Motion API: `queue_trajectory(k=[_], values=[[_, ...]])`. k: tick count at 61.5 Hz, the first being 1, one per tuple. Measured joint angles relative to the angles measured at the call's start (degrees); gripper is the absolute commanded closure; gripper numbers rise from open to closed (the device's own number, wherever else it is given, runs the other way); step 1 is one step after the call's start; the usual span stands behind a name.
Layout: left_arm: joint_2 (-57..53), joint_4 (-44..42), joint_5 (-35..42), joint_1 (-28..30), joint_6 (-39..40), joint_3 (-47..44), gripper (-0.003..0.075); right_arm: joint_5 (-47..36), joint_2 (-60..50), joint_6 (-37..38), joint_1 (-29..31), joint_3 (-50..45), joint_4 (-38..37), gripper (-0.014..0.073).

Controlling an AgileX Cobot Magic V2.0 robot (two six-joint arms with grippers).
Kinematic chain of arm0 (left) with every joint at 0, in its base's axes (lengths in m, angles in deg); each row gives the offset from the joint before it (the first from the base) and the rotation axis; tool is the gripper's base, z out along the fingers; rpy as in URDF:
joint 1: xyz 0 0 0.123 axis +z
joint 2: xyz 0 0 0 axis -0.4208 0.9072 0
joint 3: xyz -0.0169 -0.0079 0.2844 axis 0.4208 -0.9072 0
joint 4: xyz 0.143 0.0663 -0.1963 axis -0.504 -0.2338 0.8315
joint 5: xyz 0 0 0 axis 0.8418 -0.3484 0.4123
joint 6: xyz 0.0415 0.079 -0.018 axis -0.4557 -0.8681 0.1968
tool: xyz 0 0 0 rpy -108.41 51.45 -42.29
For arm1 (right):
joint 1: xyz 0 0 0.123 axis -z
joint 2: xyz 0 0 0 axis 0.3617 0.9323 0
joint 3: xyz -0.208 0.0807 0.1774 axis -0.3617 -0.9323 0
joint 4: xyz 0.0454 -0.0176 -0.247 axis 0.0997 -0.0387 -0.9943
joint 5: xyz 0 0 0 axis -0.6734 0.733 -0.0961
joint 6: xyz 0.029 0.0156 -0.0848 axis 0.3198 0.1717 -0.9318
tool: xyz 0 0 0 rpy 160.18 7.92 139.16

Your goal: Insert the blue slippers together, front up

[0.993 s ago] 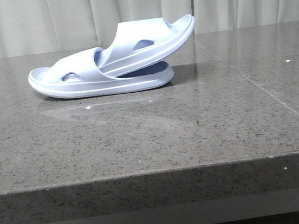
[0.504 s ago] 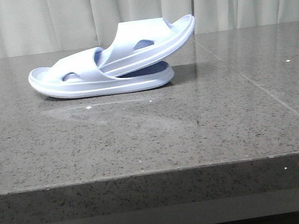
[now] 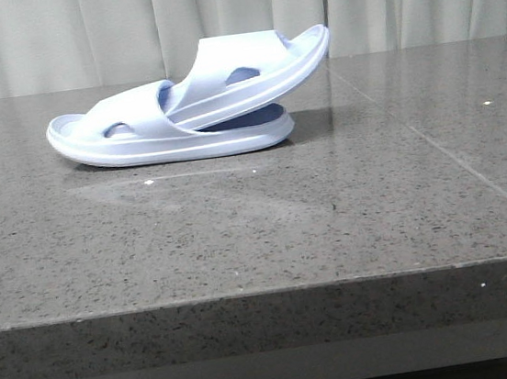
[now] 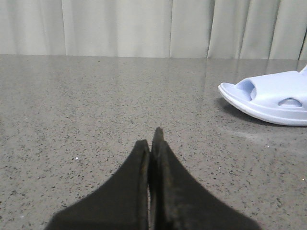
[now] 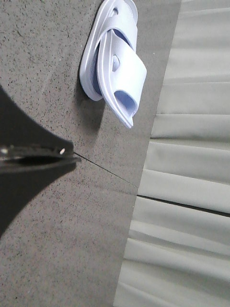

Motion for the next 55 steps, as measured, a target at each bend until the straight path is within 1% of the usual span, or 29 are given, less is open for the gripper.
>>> queue_trajectory(k=[49,55], values=[[0.0,0.0,0.32,0.0,-0.02,0.0,0.0741,0.0,0.0,0.0,0.0,0.0,0.0,0.07],[0.0,0.0,0.32,0.0,-0.02,0.0,0.0741,-1.51,0.0,0.0,0.0,-1.1,0.0,0.07]])
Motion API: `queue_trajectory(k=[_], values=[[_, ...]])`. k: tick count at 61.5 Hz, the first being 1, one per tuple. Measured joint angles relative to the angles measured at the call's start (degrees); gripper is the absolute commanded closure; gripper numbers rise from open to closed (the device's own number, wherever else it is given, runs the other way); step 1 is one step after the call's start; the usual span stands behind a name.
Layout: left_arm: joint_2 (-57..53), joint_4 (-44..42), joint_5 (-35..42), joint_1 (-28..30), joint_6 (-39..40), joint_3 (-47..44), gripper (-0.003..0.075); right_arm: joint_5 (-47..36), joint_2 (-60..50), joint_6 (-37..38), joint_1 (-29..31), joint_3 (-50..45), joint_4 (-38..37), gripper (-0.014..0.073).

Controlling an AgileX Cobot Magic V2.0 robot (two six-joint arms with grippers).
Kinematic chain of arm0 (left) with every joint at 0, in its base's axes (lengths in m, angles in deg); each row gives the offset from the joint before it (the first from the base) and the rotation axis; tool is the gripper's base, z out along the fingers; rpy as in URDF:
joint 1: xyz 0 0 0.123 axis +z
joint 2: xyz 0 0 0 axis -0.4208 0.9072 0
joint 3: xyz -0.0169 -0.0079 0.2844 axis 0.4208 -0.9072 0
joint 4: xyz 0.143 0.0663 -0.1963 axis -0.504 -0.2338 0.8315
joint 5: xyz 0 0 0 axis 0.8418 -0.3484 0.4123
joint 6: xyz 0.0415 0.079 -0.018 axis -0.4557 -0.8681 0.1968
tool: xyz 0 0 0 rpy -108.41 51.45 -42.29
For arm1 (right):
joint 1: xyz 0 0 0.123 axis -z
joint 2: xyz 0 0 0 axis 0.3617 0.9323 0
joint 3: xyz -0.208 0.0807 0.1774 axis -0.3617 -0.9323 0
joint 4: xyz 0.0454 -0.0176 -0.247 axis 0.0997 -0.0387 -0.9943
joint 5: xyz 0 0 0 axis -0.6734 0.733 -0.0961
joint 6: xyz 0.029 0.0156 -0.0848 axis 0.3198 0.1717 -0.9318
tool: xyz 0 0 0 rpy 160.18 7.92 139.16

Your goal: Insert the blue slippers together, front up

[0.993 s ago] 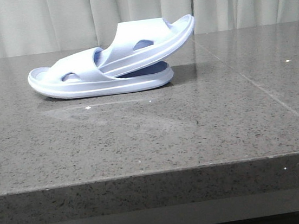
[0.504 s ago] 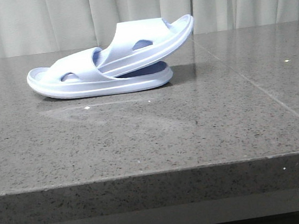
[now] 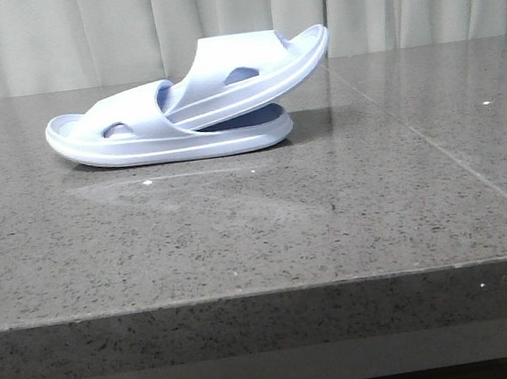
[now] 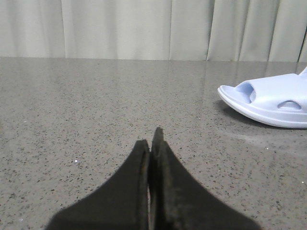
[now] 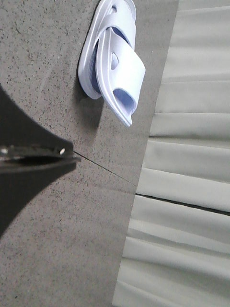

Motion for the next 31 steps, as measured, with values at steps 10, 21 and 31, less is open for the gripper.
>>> queue_trajectory(k=[10,21,31], values=[[0.0,0.0,0.0,0.0,0.0,0.0,0.0741,-7.52,0.0,6.57,2.14,-5.15,-4.24,0.07],[0.0,0.0,0.0,0.0,0.0,0.0,0.0741,-7.6,-0.5,15.1,5.74,-8.69,-8.16,0.07],[0.0,0.0,0.0,0.0,0.0,0.0,0.0741,-5.01,-5.49,16.59,8.06,-12.7,-9.08,0.07]])
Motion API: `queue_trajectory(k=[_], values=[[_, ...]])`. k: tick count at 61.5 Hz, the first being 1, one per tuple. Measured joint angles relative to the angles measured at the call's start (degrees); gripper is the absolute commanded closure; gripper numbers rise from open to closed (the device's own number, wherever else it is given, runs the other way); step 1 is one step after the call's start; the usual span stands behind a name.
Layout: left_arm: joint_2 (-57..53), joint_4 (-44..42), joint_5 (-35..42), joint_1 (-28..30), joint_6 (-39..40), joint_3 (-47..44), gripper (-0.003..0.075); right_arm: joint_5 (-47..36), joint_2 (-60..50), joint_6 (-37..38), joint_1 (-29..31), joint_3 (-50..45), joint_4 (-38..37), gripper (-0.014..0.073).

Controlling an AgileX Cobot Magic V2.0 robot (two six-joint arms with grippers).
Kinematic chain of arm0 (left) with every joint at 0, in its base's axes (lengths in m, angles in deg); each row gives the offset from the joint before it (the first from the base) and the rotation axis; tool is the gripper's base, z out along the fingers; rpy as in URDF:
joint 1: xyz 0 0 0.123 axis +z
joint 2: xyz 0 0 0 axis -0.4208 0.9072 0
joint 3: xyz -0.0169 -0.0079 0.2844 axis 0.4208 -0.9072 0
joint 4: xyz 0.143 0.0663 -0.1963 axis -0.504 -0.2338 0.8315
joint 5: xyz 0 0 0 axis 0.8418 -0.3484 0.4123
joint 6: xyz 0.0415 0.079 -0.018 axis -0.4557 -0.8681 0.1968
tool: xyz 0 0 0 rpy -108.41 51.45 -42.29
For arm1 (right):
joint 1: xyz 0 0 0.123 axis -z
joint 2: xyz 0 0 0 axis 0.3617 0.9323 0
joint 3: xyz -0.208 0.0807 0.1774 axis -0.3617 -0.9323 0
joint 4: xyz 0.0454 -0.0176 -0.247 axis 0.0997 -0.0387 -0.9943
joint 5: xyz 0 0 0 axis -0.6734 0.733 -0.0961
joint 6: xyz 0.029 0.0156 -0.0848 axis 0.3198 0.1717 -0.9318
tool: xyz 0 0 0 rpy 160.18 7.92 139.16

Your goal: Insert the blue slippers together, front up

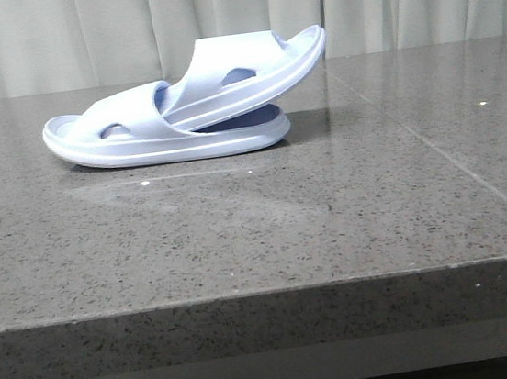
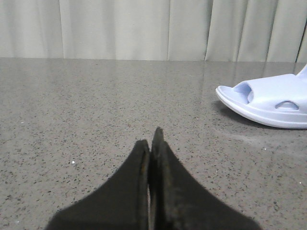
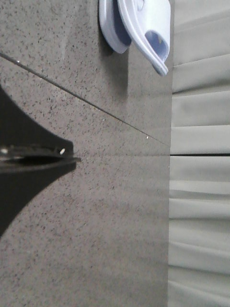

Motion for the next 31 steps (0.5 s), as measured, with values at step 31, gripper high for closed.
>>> queue_trajectory(k=[31], values=[[0.0,0.0,0.0,0.0,0.0,0.0,0.0741,2.53,-9.53,0.55,2.52,-7.6,-0.12,0.07]])
